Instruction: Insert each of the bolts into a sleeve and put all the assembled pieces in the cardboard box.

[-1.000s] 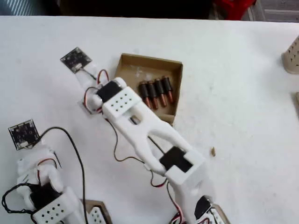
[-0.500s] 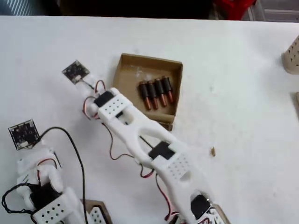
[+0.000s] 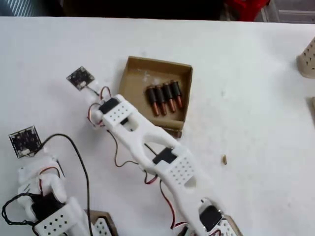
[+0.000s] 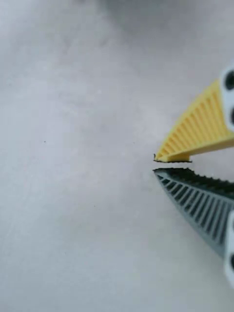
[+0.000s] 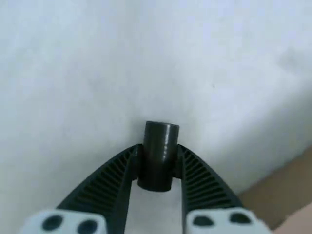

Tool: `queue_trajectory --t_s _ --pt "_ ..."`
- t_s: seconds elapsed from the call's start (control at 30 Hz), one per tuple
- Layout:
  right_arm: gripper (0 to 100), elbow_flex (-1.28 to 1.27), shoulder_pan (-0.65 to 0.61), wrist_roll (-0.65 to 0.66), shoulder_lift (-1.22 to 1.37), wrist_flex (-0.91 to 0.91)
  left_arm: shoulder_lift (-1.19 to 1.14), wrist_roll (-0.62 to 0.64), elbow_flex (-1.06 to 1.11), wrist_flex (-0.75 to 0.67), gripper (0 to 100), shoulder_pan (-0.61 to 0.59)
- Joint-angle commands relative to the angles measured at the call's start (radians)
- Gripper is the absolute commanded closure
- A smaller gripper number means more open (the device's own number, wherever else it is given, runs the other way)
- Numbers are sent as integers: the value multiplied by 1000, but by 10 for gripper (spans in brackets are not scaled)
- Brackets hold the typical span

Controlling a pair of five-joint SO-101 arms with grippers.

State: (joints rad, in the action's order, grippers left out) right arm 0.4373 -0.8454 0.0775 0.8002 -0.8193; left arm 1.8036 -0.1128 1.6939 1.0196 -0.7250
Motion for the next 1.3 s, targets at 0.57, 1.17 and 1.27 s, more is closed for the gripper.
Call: queue_trajectory --t_s 0.57,1.17,1.27 --pt "982 -58 59 14 -495 -541 2 -11 0 -20 940 -10" --pt "982 -825 159 14 -1167 -383 2 -11 0 -20 940 -8" --pt "982 -948 245 15 -1302 -383 2 -11 0 -20 940 -8"
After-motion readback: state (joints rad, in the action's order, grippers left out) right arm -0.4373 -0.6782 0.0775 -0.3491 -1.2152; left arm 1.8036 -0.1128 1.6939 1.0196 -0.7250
